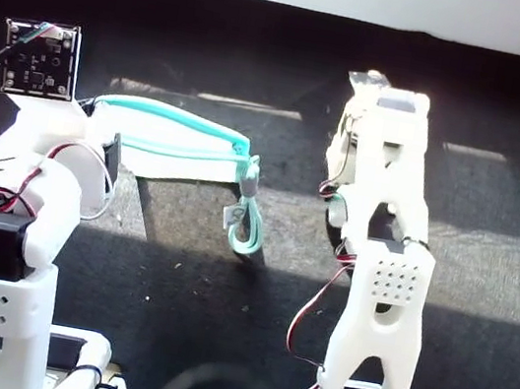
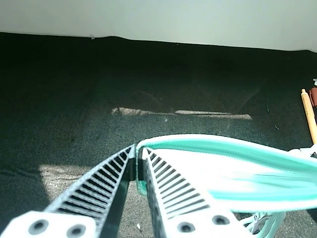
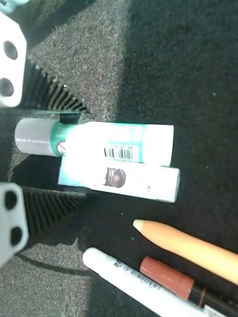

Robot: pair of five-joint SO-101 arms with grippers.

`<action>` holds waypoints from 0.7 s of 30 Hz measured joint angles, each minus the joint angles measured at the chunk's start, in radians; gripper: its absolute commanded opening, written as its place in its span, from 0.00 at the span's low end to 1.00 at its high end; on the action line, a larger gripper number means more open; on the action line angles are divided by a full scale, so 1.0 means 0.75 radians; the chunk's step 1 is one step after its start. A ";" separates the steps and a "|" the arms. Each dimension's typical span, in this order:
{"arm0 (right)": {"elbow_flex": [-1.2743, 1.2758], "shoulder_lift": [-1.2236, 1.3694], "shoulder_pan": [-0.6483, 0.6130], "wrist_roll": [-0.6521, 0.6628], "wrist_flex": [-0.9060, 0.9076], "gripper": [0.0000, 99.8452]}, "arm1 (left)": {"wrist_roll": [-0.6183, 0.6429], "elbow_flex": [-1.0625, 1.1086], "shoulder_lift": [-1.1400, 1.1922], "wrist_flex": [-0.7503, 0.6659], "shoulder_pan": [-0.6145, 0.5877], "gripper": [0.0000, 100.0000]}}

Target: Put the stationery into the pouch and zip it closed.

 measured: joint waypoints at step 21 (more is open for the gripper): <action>0.008 -0.137 -0.045 -0.025 0.037 0.12 | 0.000 0.000 0.000 0.000 0.000 0.01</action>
